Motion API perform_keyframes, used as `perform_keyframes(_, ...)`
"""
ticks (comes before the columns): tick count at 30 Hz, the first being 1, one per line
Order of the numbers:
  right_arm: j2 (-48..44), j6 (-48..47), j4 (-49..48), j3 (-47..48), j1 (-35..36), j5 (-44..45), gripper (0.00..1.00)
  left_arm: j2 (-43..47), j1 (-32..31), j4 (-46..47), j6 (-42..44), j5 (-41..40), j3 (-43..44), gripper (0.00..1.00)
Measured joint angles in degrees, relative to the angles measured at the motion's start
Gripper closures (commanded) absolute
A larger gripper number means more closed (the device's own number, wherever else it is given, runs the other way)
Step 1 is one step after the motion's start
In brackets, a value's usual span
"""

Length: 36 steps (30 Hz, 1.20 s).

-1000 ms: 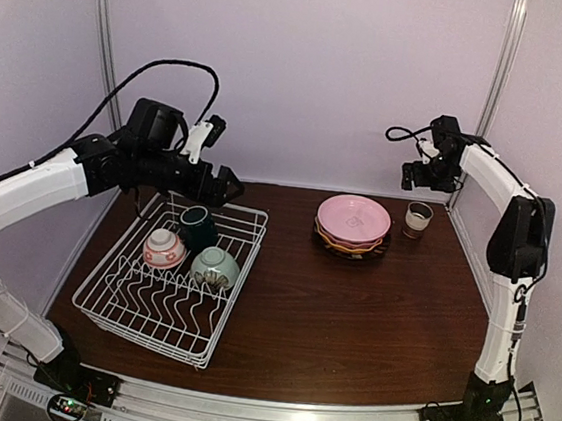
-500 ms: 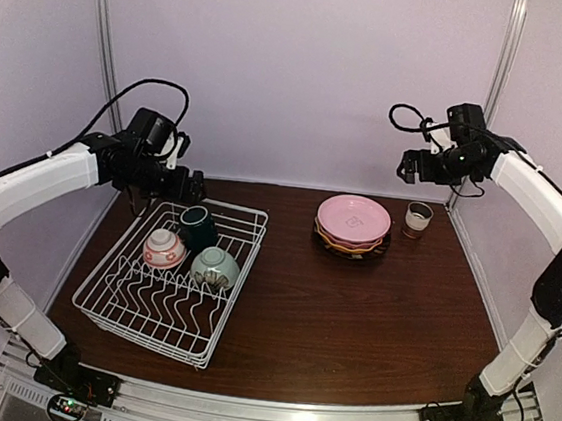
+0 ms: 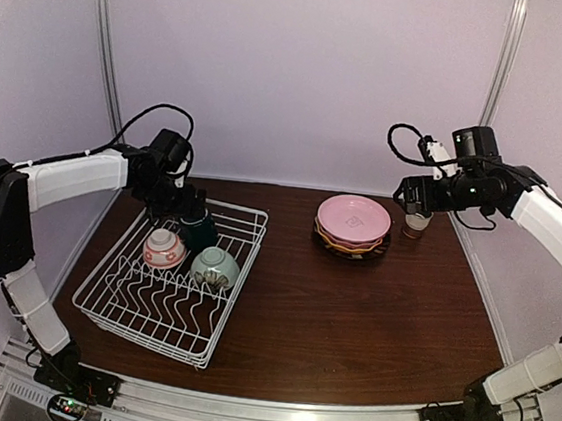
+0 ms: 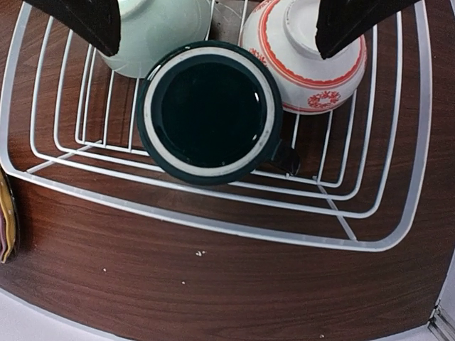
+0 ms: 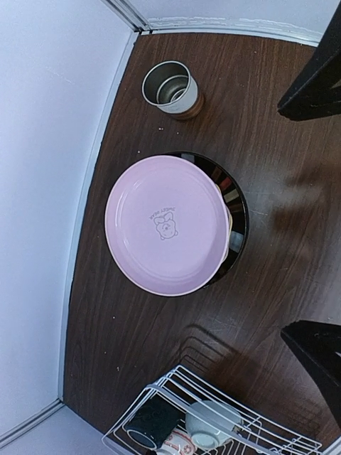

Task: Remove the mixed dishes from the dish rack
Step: Grab the cup from the dish rack.

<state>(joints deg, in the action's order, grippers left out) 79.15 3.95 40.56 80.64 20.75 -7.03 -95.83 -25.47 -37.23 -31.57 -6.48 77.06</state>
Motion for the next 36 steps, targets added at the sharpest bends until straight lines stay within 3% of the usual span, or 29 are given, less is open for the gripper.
perform_keyframes(7, -4.3, 0.9, -1.4, -3.8, 0.6, 0.0, 0.00, -4.6, 0.0, 1.1, -1.6, 0.2, 0.7, 0.03)
perform_keyframes(25, -4.6, 1.5, -2.7, -7.3, 0.8, 0.0, 0.00, -14.1, 0.0, 3.3, -2.3, 0.5, 6.3, 0.03)
perform_keyframes(30, -4.6, 1.6, -2.9, -7.3, 0.8, 0.0, 0.00, -15.8, 0.0, 3.7, -2.3, 0.5, 7.3, 0.11)
perform_keyframes(36, -4.4, 1.7, -3.1, -7.3, 0.8, -0.3, 0.00, -15.8, 0.0, 3.3, -1.9, 0.2, 7.8, 0.30)
